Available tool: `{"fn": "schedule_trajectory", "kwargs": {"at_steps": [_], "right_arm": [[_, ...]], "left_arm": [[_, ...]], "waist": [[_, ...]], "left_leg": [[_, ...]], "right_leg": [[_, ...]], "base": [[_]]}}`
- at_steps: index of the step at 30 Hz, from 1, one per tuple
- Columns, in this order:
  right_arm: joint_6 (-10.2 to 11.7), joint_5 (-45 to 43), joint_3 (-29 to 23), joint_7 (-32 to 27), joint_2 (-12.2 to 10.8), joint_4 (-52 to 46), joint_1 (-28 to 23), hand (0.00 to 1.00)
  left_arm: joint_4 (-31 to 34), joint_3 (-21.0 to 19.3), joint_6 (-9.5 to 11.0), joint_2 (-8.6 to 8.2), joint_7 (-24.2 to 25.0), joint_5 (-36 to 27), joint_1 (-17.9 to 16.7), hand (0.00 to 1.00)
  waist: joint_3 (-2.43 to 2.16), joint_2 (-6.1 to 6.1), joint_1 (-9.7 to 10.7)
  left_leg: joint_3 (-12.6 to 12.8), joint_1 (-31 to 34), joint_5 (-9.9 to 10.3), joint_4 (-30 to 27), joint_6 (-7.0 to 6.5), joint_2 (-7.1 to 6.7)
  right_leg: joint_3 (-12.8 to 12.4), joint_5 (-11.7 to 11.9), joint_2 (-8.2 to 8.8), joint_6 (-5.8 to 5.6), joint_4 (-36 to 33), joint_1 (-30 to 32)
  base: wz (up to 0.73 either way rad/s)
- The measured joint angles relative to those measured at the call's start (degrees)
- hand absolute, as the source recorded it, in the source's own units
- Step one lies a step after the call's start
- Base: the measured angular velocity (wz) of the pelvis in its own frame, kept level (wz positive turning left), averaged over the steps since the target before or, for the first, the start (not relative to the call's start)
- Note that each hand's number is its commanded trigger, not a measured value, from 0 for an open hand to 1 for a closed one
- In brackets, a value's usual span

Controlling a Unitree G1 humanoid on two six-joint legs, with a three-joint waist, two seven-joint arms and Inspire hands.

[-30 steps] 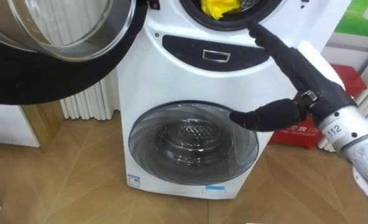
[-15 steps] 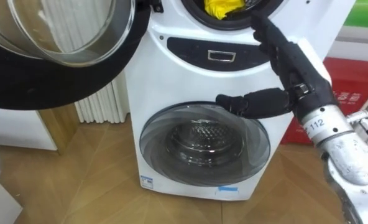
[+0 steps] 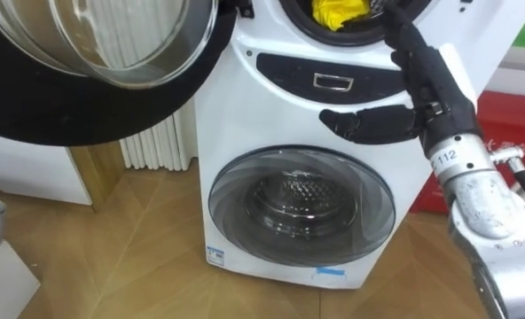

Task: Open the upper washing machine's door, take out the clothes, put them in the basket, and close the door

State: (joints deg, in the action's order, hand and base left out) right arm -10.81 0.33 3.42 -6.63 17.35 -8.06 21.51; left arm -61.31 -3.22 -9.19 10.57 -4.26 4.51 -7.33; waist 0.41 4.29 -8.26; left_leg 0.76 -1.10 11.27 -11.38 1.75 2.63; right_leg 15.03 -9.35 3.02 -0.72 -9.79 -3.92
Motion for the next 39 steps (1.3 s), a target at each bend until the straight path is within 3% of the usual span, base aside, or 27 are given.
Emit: {"fn": "schedule_trajectory", "kwargs": {"at_steps": [5,9,13,15,16,17,18,19,20,21,22,23,24,26,27,28,29,30,31,32,33,34,35,36,37,39], "right_arm": [[0.04,1.87,0.04,-1.72,-0.14,-0.01,0.04,0.0],[0.85,1.74,0.41,-1.89,-0.14,1.18,-0.4,0.0],[2.85,0.8,1.99,-1.94,-0.16,5.4,-0.38,0.0],[2.7,0.89,2.17,-1.95,-0.45,6.41,-0.42,0.0],[2.72,1.49,2.14,-2.0,-0.63,6.61,-0.42,0.0],[2.7,1.78,1.92,-2.03,-0.41,6.63,-0.42,0.0],[2.66,2.2,1.43,-2.09,0.23,6.67,-0.41,0.0],[2.65,2.29,1.02,-2.19,0.77,6.67,-0.36,0.0],[2.66,2.29,0.9,-2.14,0.49,6.72,-0.13,0.0],[2.7,2.3,0.94,-2.11,0.23,6.68,-0.13,0.0],[2.69,2.2,0.99,-2.12,0.04,6.69,-0.21,0.0],[2.67,2.1,0.98,-2.13,0.08,6.69,-0.21,0.0],[2.67,2.25,0.98,-2.13,0.08,6.59,-0.21,0.0],[2.64,2.05,0.93,-2.22,0.1,6.29,-0.27,0.0],[2.64,1.72,0.88,-3.06,0.16,5.48,-0.37,0.0],[2.66,1.48,0.8,-3.96,0.5,4.55,-0.37,0.0],[2.67,1.39,0.8,-4.38,0.7,4.19,-0.36,0.0],[2.62,1.37,0.81,-4.63,0.82,3.76,-0.41,0.0],[2.61,1.32,0.74,-4.77,1.14,2.82,-0.42,0.0],[2.81,1.32,0.65,-4.95,1.32,2.57,-0.42,0.0],[3.06,1.4,0.44,-5.34,1.33,2.6,-0.44,0.0],[3.36,1.22,0.31,-5.44,1.3,2.61,-0.53,0.0],[3.52,1.08,0.3,-5.42,1.3,2.61,-0.53,0.0],[3.51,1.11,0.31,-5.19,1.3,2.63,-0.59,0.0],[3.21,1.18,0.3,-5.02,1.29,2.63,-0.77,0.0],[3.03,1.13,0.3,-4.65,1.27,2.61,-0.88,0.0]], "left_arm": [[1.25,0.05,-0.01,0.01,-0.01,-0.46,-0.26,0.0],[0.38,0.07,-0.01,0.02,-0.13,-0.48,-0.65,0.0],[-1.31,0.07,-0.69,0.55,-0.13,-0.3,-2.13,0.0],[-1.26,0.06,-0.76,0.57,-0.12,-0.24,-3.28,0.0],[-1.4,0.06,-0.8,0.71,-0.12,-0.19,-4.13,0.0],[-1.38,0.07,-0.84,0.71,-0.09,-0.15,-4.47,0.0],[-1.07,0.11,-1.05,0.62,0.01,0.17,-5.04,0.0],[-0.27,-0.02,-1.32,0.41,0.11,0.32,-5.58,0.0],[0.17,-0.69,-1.34,0.38,0.24,1.11,-6.19,0.0],[0.2,-1.12,-1.34,0.5,0.31,1.33,-6.39,0.0],[0.21,-1.18,-1.46,1.01,0.4,1.33,-6.45,0.0],[0.26,-1.23,-1.44,1.24,0.45,1.31,-6.35,0.0],[0.53,-1.27,-1.33,1.65,0.54,1.07,-6.29,0.0],[0.54,-1.04,-1.21,1.74,0.62,0.62,-5.92,0.0],[0.52,-0.98,-1.08,1.48,0.71,0.62,-5.35,0.0],[0.2,-0.99,-0.7,1.18,0.7,0.59,-4.32,0.0],[0.33,-0.98,-0.63,1.14,0.69,0.52,-3.76,0.0],[1.01,-1.08,-0.18,1.62,0.69,0.47,-3.21,0.0],[1.12,-1.07,0.72,2.19,0.63,0.43,-2.58,0.0],[1.13,-1.09,0.99,2.32,0.55,0.43,-2.22,0.0],[1.55,-1.04,1.15,2.32,0.25,0.6,-1.65,0.0],[2.16,-1.03,1.44,2.34,0.0,0.55,-1.21,0.0],[2.13,-1.03,1.77,2.37,-0.09,0.52,-0.77,0.0],[2.1,-0.79,2.15,2.44,-0.11,0.34,0.23,0.0],[1.85,0.16,2.27,2.62,-0.12,-0.55,0.85,0.0],[1.49,0.69,2.75,2.43,-0.12,-0.83,1.92,0.0]], "waist": [[-0.01,-0.11,-0.21],[0.26,-0.55,-0.95],[0.37,-0.69,-1.5],[0.85,-1.05,-1.47],[0.78,-0.39,-1.24],[0.67,-0.1,-0.86],[0.48,0.62,-0.61],[0.15,0.74,-1.51],[0.03,0.5,-2.93],[-0.06,0.56,-3.08],[-0.2,0.56,-2.87],[-0.57,1.02,-2.82],[-1.0,1.53,-2.69],[-1.12,2.39,-1.73],[-1.17,2.62,-1.31],[-0.88,2.16,-1.04],[-0.57,1.71,-0.81],[-0.44,1.58,0.29],[-0.29,1.5,0.87],[-0.17,1.3,0.82],[0.08,0.69,0.54],[0.11,-0.11,0.53],[0.06,-0.47,0.39],[0.1,-0.9,0.45],[0.16,-1.13,0.83],[0.06,-1.13,0.95]], "left_leg": [[-0.16,0.54,0.02,-0.47,0.02,0.05],[0.51,3.02,0.67,-9.1,0.18,0.5],[0.59,8.02,1.17,-21.4,0.33,1.32],[0.29,10.29,0.97,-24.59,0.38,2.04],[-0.38,11.25,1.68,-22.82,0.9,1.11],[-0.96,12.09,1.75,-20.48,1.05,0.27],[-0.94,14.15,1.08,-14.66,1.32,-1.62],[-0.29,15.63,-0.62,-8.82,0.99,-2.62],[0.25,16.54,-4.35,-5.53,0.03,-2.39],[0.21,16.71,-5.94,-4.5,-0.26,-2.35],[0.37,16.48,-8.88,-3.88,-0.91,-2.39],[0.66,16.41,-9.91,-3.89,-1.3,-2.5],[1.08,16.3,-11.05,-4.35,-2.65,-3.16],[1.58,15.73,-9.91,-6.33,-3.84,-5.24],[2.12,15.39,-8.11,-7.55,-4.81,-6.67],[2.51,15.01,-6.03,-8.88,-5.5,-7.7],[2.57,14.62,-5.28,-9.41,-6.16,-8.16],[3.24,13.35,-4.49,-9.27,-7.01,-9.26],[3.82,11.87,-3.65,-9.14,-7.97,-10.25],[4.18,10.69,-2.99,-8.93,-8.47,-10.6],[4.43,8.41,-2.18,-8.22,-9.0,-10.7],[3.51,6.52,-1.48,-7.24,-9.33,-10.59],[3.01,5.94,-1.35,-6.84,-9.47,-10.4],[1.42,5.01,-1.32,-5.96,-9.52,-10.14],[0.44,4.2,-1.33,-5.11,-9.55,-9.84],[0.25,2.76,-1.33,-3.63,-9.56,-9.33]], "right_leg": [[-0.02,0.0,-0.09,0.0,-0.09,0.22],[-1.09,-0.42,0.02,0.06,-2.8,0.09],[-0.88,-3.95,0.11,1.68,-5.77,-0.02],[-1.41,-5.23,-0.14,2.4,-6.96,0.51],[-2.98,-6.63,-0.19,3.27,-8.42,1.33],[-4.09,-7.45,-0.39,2.88,-8.7,1.62],[-5.42,-7.93,-0.39,3.09,-8.96,1.97],[-6.42,-8.07,-0.49,3.06,-8.81,1.96],[-6.93,-8.38,-0.71,2.89,-8.6,1.67],[-6.98,-8.72,-0.72,2.77,-8.65,1.38],[-6.91,-9.53,-0.67,2.23,-8.64,0.9],[-6.95,-9.79,-0.51,1.88,-8.69,0.88],[-6.94,-10.09,0.24,1.35,-8.75,0.55],[-6.16,-11.01,2.58,0.12,-8.96,-0.83],[-5.86,-11.88,4.25,-1.0,-9.99,-1.72],[-5.52,-12.46,5.23,-2.03,-12.63,-1.86],[-5.3,-12.51,6.0,-2.11,-15.52,-1.41],[-5.4,-12.29,7.9,-2.47,-22.3,0.63],[-6.31,-11.19,9.59,-3.49,-28.28,2.52],[-6.89,-9.93,10.21,-3.86,-31.0,3.39],[-7.37,-6.91,10.78,-3.88,-34.47,4.18],[-7.28,-5.2,10.63,-3.36,-36.77,5.33],[-7.31,-5.83,10.17,-3.4,-36.99,6.18],[-7.01,-8.09,9.24,-2.95,-36.27,8.3],[-7.1,-9.33,7.6,-2.75,-33.44,10.32],[-7.49,-9.22,5.09,-2.16,-24.79,12.58]], "base": [[0.03],[-0.02],[0.0],[0.12],[0.28],[0.53],[0.47],[0.17],[-0.16],[-0.14],[0.0],[0.0],[-0.05],[0.04],[0.05],[0.0],[0.07],[0.18],[0.18],[0.0],[-0.23],[-0.29],[-0.22],[0.0],[0.09],[0.05]]}}
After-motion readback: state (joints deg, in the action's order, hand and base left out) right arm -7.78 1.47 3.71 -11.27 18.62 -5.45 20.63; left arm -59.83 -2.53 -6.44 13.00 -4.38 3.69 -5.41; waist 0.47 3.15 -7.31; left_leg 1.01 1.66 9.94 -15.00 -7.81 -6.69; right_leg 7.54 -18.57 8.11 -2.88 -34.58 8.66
